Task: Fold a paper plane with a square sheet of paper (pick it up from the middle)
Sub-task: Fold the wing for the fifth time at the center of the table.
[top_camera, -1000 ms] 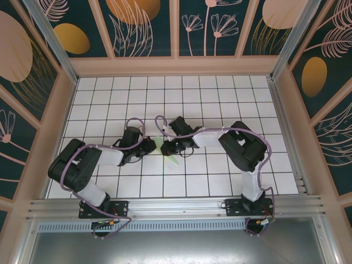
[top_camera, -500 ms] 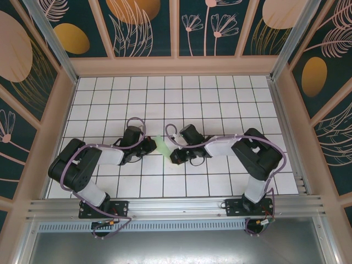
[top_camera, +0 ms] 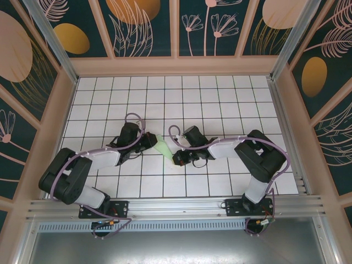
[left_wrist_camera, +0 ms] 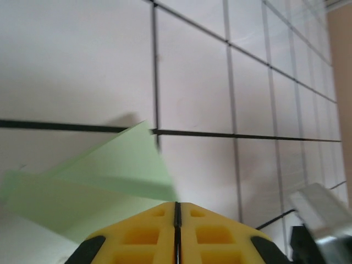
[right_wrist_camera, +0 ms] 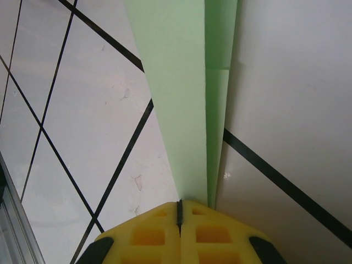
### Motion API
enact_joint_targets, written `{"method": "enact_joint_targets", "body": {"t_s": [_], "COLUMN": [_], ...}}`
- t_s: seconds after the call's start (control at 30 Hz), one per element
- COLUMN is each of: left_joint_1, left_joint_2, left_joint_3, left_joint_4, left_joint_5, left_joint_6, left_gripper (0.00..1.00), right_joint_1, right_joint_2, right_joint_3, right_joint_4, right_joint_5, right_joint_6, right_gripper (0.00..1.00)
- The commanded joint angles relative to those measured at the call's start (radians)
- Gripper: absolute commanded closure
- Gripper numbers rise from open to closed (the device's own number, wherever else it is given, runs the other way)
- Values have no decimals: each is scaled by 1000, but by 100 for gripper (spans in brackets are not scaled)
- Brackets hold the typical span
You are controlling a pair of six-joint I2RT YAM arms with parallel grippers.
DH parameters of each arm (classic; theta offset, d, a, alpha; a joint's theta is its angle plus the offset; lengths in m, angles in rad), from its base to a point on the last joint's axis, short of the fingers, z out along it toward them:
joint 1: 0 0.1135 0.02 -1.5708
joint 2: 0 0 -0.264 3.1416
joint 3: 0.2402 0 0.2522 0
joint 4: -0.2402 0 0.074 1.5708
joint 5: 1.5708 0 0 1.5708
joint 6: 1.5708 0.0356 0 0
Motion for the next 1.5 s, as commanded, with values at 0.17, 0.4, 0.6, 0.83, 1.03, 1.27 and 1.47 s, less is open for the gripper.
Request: {"method": "enact_joint_targets", "body": {"t_s": [0.17,0.4,0.6,0.83,1.03,1.27,1.47], "left_joint_1": [-99,-117,-111,-2,116,188,188], "left_joint_2": [84,166,169,156,129,126,67], "left_joint_3": [23,25,29,4,-20,35,99], "left_joint_4": [28,37,-50,-88,-95,-182,-321], "left_joint_5": [17,18,-109,-125,-150,-231,-384], "left_joint_6": [-5,36,74,121,125,158,172], "left_gripper": [90,92,93,93,92,93,81], "right_joint_1": [-4,-7,-8,-15,-17,-17,-17], "right_joint_2": [62,66,62,54,42,23,-25], "right_joint_3": [-19,-22,-44,-84,-102,-103,-63], "right_joint_4": [-159,-164,-170,-167,-157,-150,-134], "right_joint_5": [35,35,38,34,25,15,6], "right_joint_6": [8,11,9,9,17,19,32], "right_gripper": [100,100,100,100,100,100,96]}}
